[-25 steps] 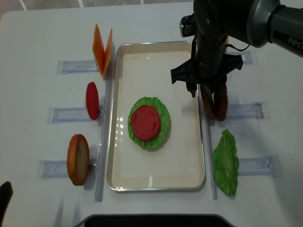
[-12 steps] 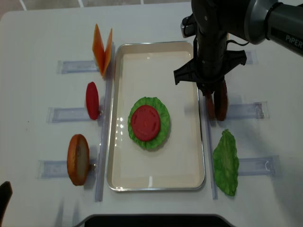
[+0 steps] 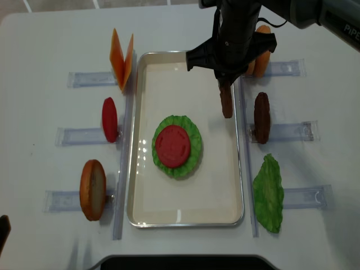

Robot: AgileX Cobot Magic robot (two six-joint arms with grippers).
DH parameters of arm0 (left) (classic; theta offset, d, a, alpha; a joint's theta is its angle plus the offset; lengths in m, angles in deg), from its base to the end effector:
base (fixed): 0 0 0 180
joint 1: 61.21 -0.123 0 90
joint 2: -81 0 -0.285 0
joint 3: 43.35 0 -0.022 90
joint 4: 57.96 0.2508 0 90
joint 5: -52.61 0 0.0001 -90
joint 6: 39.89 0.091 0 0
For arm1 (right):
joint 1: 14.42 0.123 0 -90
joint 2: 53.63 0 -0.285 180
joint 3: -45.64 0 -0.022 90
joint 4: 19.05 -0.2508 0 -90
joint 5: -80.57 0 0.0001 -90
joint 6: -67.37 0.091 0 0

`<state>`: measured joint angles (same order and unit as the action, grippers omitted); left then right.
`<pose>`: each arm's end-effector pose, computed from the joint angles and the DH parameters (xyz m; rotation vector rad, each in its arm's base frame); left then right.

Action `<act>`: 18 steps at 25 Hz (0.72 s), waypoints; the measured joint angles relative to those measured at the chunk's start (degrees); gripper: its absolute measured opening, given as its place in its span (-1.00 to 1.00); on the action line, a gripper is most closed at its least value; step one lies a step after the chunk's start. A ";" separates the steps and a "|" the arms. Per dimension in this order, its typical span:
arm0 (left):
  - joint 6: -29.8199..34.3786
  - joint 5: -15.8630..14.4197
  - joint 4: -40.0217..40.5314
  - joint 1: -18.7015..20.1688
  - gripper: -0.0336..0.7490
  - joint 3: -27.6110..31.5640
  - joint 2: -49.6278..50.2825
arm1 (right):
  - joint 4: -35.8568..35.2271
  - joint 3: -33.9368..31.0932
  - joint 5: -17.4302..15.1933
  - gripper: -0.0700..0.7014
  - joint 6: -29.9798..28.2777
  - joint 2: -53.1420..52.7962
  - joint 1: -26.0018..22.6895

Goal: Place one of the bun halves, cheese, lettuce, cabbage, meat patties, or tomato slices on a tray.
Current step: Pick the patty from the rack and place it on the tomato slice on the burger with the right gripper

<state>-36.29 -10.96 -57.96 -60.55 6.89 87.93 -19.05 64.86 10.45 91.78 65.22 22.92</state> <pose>-0.0059 0.0001 0.2652 0.0783 2.1060 0.0307 0.3216 0.2454 0.2628 -0.3361 2.9660 0.1374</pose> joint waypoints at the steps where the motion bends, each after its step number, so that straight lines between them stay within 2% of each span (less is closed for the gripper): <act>1: 0.00 0.00 0.00 0.00 -0.37 0.00 0.00 | -1.06 0.00 -0.01 -0.51 -1.22 0.00 0.00; 3: 0.00 0.00 0.00 0.00 -0.43 0.00 0.00 | -5.36 0.00 -0.06 -0.51 -4.65 0.00 0.00; 7: 0.00 0.00 0.00 0.00 -0.53 0.00 0.00 | -18.61 0.00 0.09 -0.51 -13.44 0.00 0.00; 15: 0.00 0.00 0.00 0.00 -0.68 0.00 0.00 | -37.72 0.00 4.41 -0.51 -27.82 0.00 -0.78; 18: 0.00 0.00 0.00 0.00 -0.73 0.00 0.00 | -40.60 0.00 5.90 -0.51 -30.15 0.00 -0.78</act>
<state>-36.29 -10.96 -57.96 -60.55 6.89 87.93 -59.65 64.86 16.36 61.62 65.22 22.14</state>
